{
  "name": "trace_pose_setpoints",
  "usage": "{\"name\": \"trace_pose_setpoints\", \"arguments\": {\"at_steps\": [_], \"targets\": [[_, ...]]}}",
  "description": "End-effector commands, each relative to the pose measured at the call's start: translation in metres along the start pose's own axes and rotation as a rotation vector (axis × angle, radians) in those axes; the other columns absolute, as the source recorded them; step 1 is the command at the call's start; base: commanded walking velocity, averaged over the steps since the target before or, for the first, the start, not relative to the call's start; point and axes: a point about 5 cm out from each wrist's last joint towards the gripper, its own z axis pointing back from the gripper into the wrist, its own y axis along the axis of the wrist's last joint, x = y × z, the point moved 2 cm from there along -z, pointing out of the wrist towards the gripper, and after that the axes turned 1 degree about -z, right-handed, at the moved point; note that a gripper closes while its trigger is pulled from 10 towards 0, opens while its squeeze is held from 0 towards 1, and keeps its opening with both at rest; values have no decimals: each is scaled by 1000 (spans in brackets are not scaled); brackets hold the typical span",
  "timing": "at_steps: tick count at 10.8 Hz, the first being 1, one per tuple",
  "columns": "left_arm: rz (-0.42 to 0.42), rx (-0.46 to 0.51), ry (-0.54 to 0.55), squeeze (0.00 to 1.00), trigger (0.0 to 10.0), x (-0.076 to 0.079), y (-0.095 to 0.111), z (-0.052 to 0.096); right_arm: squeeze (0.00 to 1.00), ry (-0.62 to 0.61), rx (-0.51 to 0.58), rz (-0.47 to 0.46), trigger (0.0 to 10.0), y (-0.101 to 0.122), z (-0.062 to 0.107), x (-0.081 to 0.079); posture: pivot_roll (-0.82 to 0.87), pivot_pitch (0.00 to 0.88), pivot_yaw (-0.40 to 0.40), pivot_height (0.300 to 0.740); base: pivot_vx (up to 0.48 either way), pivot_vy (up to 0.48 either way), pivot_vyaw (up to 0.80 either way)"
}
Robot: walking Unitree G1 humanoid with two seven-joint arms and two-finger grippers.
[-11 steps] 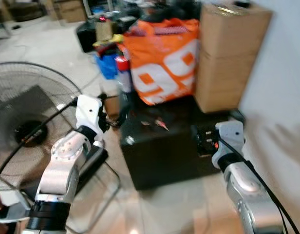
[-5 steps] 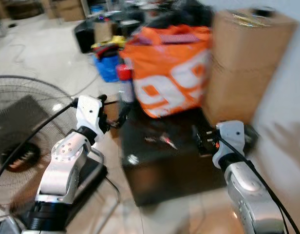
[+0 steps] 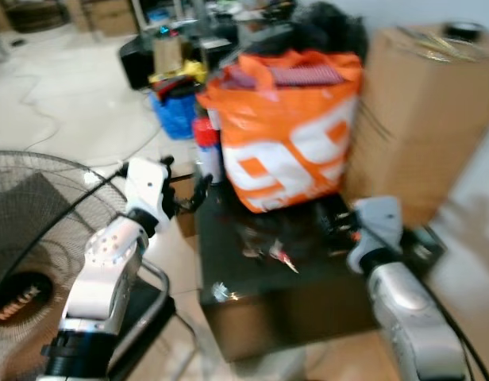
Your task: Hang keys on a hook
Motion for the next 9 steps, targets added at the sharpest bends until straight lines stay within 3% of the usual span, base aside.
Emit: {"name": "trace_pose_setpoints", "arguments": {"at_steps": [1, 5, 6, 7, 9], "targets": [[-53, -38, 9, 471, 10000, -7, -7, 4, 0, 4, -2, -39, 10000, -4, -3, -3, -140, 0, 74, 740, 405, 0, 0], [-102, -55, -41, 471, 10000, 5, -14, 6, 0, 16, -35, -25, 10000, -14, -7, -4, -137, 0, 62, 740, 407, 0, 0], [-76, -94, -71, 447, 10000, 9, -22, 4, 0, 8, -36, -17, 10000, -15, -8, 0, -144, 0, 59, 740, 0, 0, 0], [-106, -107, -98, 443, 10000, 14, -26, 2, 0, -2, -47, -10, 10000, -18, -7, 6, -145, 0, 45, 740, 0, 0, 0], [-74, -104, -41, 439, 10000, 12, -29, 1, 0, -2, -69, 11, 10000, -23, -4, 14, -151, 0, 16, 740, 0, 0, 0]]}}
